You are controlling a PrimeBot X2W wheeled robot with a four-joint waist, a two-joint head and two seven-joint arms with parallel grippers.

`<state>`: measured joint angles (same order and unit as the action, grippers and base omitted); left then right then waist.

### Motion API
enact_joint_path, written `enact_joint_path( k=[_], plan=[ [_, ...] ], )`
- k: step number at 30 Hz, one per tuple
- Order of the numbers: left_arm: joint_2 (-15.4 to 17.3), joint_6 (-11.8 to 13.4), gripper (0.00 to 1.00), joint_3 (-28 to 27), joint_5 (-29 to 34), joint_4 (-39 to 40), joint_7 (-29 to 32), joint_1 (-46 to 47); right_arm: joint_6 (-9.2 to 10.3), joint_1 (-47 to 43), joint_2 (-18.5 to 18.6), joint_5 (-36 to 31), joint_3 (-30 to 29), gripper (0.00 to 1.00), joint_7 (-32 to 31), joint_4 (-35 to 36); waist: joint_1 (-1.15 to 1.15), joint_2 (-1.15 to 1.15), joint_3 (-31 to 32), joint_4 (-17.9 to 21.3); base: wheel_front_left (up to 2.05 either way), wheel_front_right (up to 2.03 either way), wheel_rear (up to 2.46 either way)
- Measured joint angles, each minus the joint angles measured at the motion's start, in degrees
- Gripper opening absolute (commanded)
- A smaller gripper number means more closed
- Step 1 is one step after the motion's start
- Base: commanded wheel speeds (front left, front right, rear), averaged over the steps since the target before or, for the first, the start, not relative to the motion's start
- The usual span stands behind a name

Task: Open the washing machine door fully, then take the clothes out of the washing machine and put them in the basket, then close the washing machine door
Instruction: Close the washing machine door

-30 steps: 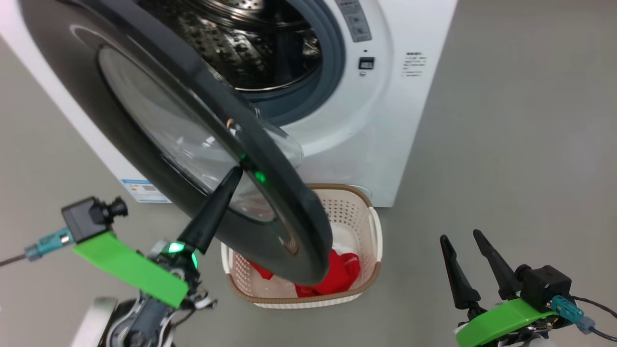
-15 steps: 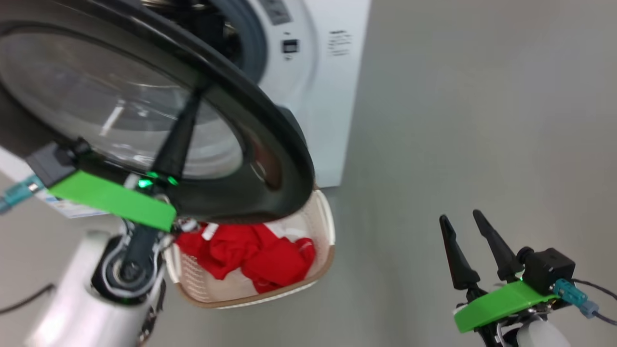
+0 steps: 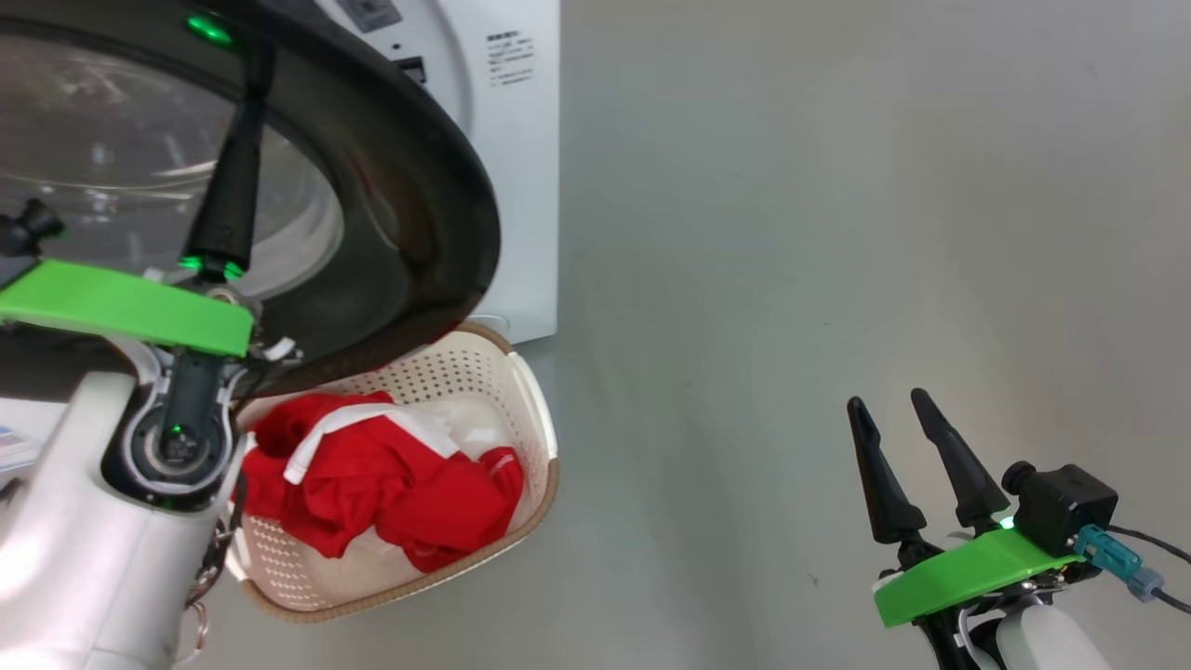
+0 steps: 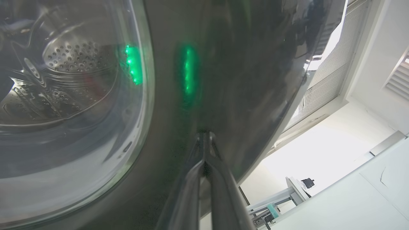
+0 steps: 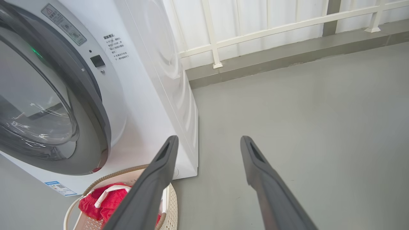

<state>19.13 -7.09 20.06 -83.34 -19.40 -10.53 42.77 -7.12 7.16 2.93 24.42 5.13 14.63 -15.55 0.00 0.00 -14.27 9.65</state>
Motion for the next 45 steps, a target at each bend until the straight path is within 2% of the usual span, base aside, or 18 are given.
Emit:
enact_joint_path(
  k=[4, 9, 21, 28, 33, 43, 44, 45],
  plan=[
    [0.9, 0.0, 0.00, 0.6, -0.8, -0.4, -0.8, 0.6, 0.00, 0.2, 0.0, 0.3, -0.1, 1.00, 0.0, 0.2, 0.00, 0.00, -0.5, 1.0, 0.00, 0.00, 0.00],
    [2.4, 0.0, 0.00, 2.9, -0.3, -0.2, -2.2, 0.0, 0.00, 0.2, 0.0, 0.3, -0.5, 1.00, 0.0, 0.2, 0.00, 0.00, -0.1, 0.4, 0.00, 0.00, 0.00],
    [2.5, 0.0, 0.00, 4.6, 0.4, 1.7, -3.8, -14.3, 0.00, 0.0, -0.1, -1.0, -0.9, 1.00, 0.0, 0.2, 0.00, 0.00, 2.1, -2.8, 0.00, 0.00, 0.00],
    [0.7, 0.0, 0.00, -1.0, 9.3, 1.9, -3.8, -22.9, 0.00, -0.9, -0.1, -2.7, -1.5, 1.00, 0.0, 0.2, 0.00, 0.00, 3.1, -4.7, 0.00, 0.00, 0.00],
    [-2.2, 0.0, 0.00, -4.8, 14.9, 1.9, -4.0, -28.7, 0.00, -1.4, -0.1, -2.9, -2.6, 1.00, 0.0, 0.1, 0.00, 0.00, 3.6, -5.9, 0.00, 0.00, 0.00],
    [-3.9, 0.0, 0.44, -10.5, 24.6, 2.1, -4.0, -34.0, 0.00, -3.6, -0.1, -3.4, -3.3, 1.00, 0.0, 0.0, 0.00, 0.00, 4.6, -7.6, 0.00, 0.00, 0.00],
    [-3.9, 0.0, 0.49, -10.9, 25.6, 2.1, -4.0, -34.4, 0.00, -3.6, -0.1, -3.4, -3.6, 1.00, 0.0, 0.0, 0.00, 0.00, 4.7, -7.6, 0.00, 0.00, 0.00],
    [-3.9, 0.0, 0.61, -11.2, 26.5, 2.1, -4.0, -34.8, 0.00, -3.8, 0.0, -3.4, -3.9, 1.00, 0.0, 0.0, 0.00, 0.00, 4.8, -7.7, 0.00, 0.00, 0.00]
  ],
)
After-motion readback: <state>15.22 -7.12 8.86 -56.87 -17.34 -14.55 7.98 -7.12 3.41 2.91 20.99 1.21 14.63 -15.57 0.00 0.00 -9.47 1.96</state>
